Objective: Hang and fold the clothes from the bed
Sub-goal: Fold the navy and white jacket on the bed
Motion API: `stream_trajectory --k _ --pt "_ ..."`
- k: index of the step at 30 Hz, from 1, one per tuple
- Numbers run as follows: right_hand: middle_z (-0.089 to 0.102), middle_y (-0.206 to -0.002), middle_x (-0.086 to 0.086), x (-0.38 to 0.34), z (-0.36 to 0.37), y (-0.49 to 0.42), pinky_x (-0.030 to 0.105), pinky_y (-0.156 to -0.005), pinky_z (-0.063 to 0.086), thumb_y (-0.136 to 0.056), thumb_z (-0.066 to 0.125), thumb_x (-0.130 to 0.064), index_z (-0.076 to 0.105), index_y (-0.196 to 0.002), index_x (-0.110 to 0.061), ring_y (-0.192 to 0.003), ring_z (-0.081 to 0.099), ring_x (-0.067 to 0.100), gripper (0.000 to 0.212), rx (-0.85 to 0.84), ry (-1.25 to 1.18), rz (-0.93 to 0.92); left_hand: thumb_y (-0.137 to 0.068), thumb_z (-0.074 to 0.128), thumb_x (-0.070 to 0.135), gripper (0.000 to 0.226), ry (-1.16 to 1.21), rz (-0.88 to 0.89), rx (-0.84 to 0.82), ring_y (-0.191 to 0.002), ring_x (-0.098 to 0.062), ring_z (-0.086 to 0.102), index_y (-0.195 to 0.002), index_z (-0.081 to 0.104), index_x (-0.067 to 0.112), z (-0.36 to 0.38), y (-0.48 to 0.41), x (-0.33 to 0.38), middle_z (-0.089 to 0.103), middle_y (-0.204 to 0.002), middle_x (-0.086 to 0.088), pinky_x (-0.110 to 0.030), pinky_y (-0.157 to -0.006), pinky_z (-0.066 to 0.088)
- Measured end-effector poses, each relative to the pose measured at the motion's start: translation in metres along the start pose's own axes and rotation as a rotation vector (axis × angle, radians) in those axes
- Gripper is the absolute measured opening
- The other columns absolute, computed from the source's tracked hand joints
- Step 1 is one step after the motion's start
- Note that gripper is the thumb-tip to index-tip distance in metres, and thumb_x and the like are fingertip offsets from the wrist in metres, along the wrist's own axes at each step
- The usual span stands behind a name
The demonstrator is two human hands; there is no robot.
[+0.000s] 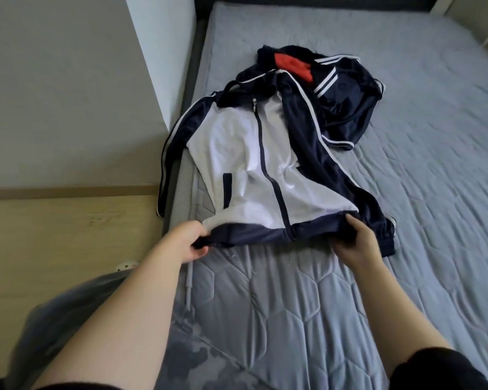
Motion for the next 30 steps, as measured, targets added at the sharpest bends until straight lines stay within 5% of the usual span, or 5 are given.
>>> stream_trajectory --k 5,11,18,22,30 --pt "0.07 -0.066 0.013 0.02 -0.037 0.007 0.034 -0.057 0.057 -0.091 0.045 -0.007 0.058 -0.086 -0.004 -0.073 0.066 0.027 0.014 0.061 0.126 0.179 -0.085 0.054 -0.009 0.082 -0.512 0.14 0.01 -0.105 -0.028 0.052 -0.15 0.018 0.028 0.007 -0.006 -0.005 0.039 -0.141 -0.012 -0.037 -0.067 0.055" --pt "0.066 -0.106 0.012 0.014 -0.047 0.004 0.043 -0.086 0.051 -0.092 0.058 -0.037 0.06 -0.108 -0.009 -0.095 0.061 0.028 0.032 0.087 0.146 0.203 -0.086 0.067 0.017 0.049 -0.038 0.11 -0.108 -0.101 -0.029 0.057 -0.129 0.044 0.02 0.014 -0.007 -0.006 0.054 -0.125 -0.012 -0.038 -0.07 0.052" --pt "0.065 -0.087 0.012 0.019 -0.059 0.007 0.036 -0.055 0.058 -0.089 0.06 -0.015 0.059 -0.097 -0.009 -0.082 0.061 0.026 0.009 0.115 0.441 0.27 -0.072 0.065 0.005 0.097 -1.258 0.867 0.688 -0.118 -0.03 0.041 -0.151 0.013 0.026 0.01 0.025 0.031 0.039 -0.136 -0.009 -0.041 -0.091 0.041" --pt "0.07 -0.1 0.015 0.007 -0.059 0.006 0.047 -0.076 0.053 -0.082 0.062 -0.058 0.064 -0.109 -0.008 -0.091 0.066 0.031 0.057 0.144 0.075 0.246 -0.084 0.046 0.013 0.078 -1.495 1.337 0.32 -0.144 -0.028 0.006 -0.153 0.01 0.022 0.1 0.045 0.007 0.015 -0.156 -0.011 -0.048 -0.116 0.009" --pt "0.052 -0.134 0.014 -0.118 -0.052 -0.003 0.025 -0.083 0.051 -0.1 0.043 -0.013 0.038 -0.138 0.001 -0.105 0.064 0.014 0.041 0.263 0.015 -0.353 -0.097 0.037 0.03 0.07 -1.823 1.207 0.089 -0.147 -0.027 -0.006 -0.151 -0.008 0.029 0.166 0.033 -0.058 -0.004 -0.16 -0.007 -0.048 -0.116 0.002"
Point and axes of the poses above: each hand's wrist, its own y-axis away from the middle knuckle, its own z-axis out of the palm, x = y × z, the point moved 8 cm from there along -y, towards the middle knuckle
